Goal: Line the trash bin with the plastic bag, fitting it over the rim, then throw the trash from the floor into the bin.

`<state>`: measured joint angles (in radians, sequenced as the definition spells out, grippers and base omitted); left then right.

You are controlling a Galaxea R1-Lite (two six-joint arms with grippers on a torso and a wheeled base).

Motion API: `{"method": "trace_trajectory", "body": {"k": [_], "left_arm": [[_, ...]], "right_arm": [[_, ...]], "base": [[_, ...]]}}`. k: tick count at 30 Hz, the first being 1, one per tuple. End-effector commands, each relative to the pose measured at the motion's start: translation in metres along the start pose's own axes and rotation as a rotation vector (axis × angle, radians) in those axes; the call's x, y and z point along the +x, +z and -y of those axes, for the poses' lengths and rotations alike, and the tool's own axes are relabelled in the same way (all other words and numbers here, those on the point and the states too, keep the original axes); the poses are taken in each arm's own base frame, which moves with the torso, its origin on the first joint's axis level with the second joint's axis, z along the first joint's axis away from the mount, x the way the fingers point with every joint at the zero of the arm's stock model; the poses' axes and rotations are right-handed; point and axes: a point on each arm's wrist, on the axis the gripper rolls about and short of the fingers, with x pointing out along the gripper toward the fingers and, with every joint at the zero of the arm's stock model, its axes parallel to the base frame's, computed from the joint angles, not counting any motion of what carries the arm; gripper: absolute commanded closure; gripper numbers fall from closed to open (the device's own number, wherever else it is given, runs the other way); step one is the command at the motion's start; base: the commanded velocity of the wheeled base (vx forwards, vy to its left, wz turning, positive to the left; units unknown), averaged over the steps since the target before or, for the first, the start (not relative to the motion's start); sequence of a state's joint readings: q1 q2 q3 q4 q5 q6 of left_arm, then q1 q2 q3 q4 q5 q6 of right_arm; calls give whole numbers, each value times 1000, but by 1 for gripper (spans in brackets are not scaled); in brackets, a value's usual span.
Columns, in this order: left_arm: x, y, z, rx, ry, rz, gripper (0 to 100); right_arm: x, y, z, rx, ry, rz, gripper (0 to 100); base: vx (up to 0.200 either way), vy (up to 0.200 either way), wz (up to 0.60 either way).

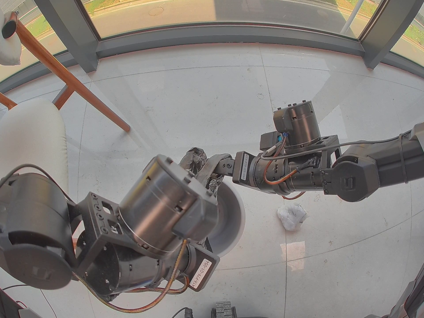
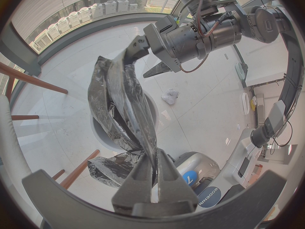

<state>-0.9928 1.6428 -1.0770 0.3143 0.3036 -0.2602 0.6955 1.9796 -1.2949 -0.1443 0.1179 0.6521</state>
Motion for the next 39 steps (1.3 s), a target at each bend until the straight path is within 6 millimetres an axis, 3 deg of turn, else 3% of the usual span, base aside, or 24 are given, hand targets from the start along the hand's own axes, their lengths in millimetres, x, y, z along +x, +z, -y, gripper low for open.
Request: {"method": "trace_trajectory", "body": {"k": [1, 13, 15, 23, 29, 33, 34, 39], "left_arm": [[0, 0, 0, -3, 2, 1, 100], [1, 1, 1, -7, 1, 16, 100], [3, 3, 2, -10, 4, 31, 100], [13, 4, 6, -8, 11, 25, 100], [19, 3, 9, 2, 8, 8, 100], [38, 2, 14, 14, 23, -34, 100], [39, 2, 15, 15, 24, -38, 0], [52, 2, 19, 11, 29, -42, 0]], "right_arm": [[1, -1, 1, -1, -6, -4, 100], [-2, -1, 5, -4, -16, -4, 100], [-5, 0, 12, -6, -32, -8, 100], [-33, -10, 72, -308, -76, -114, 100], [-34, -10, 79, -300, -90, -117, 100], [-33, -8, 82, -302, -98, -114, 100], [-33, -7, 83, -300, -100, -112, 100], [-28, -5, 86, -301, -98, -90, 100]], "base": [[0, 0, 0], [0, 0, 0], [0, 0, 0], [0, 0, 0], [0, 0, 0], [0, 0, 0], [0, 0, 0], [0, 0, 0]]}}
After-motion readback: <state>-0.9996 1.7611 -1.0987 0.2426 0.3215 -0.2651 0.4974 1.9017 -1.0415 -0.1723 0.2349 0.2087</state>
